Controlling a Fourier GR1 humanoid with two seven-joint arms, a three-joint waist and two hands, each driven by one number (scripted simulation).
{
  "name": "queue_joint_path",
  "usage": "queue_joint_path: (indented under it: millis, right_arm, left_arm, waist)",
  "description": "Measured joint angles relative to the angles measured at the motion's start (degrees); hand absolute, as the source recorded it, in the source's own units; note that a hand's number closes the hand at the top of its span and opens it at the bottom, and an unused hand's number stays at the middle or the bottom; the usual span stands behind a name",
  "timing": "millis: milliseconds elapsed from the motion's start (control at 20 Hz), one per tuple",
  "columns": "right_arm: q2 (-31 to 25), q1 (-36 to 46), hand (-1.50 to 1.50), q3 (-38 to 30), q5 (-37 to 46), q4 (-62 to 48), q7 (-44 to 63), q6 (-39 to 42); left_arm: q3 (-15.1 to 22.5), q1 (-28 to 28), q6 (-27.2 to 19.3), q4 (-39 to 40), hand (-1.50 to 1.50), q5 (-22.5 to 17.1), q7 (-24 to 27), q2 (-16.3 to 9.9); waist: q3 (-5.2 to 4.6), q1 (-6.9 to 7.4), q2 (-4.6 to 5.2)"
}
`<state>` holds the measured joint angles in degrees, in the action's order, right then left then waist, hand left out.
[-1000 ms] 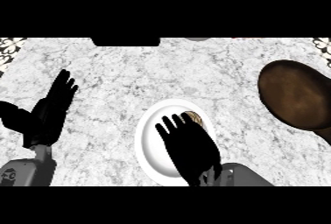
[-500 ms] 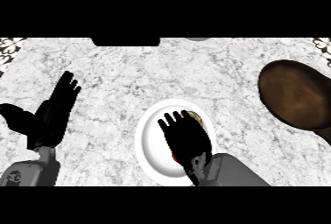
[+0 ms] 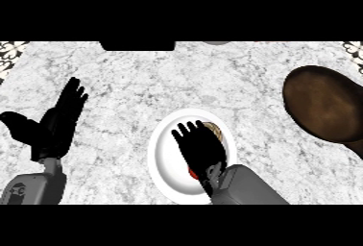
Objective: Pick the tomato from the plate and place it in the pan
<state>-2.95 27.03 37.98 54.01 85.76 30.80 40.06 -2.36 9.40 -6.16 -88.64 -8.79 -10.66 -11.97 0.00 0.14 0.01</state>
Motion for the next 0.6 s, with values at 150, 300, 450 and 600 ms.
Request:
queue_joint_path:
  millis: [150,300,450,600]
  right_arm:
    - [0.71,-0.25,-1.50,-0.93,0.80,-1.41,-1.41,-0.25]
    - [1.62,0.18,1.50,-1.18,1.10,-4.07,-2.33,-0.81]
    - [1.95,0.31,1.50,-0.72,2.31,-5.18,-5.32,-2.11]
    - [1.81,0.82,1.50,0.72,3.06,-7.52,-8.40,-5.75]
  left_arm:
    - [-1.39,0.22,1.17,-0.20,0.00,-0.68,-0.94,-0.70]
    - [-0.89,0.64,0.09,-1.69,0.00,0.41,-2.64,0.17]
    - [-0.75,0.66,0.14,-1.60,0.00,0.99,-2.53,0.69]
    - [-0.87,-0.14,0.75,-2.47,0.00,1.01,-2.39,0.84]
  waist:
    - [0.00,0.02,0.00]
    - [0.00,0.07,-0.01]
    - [-0.01,0.09,-0.12]
    - [-0.01,0.23,-0.23]
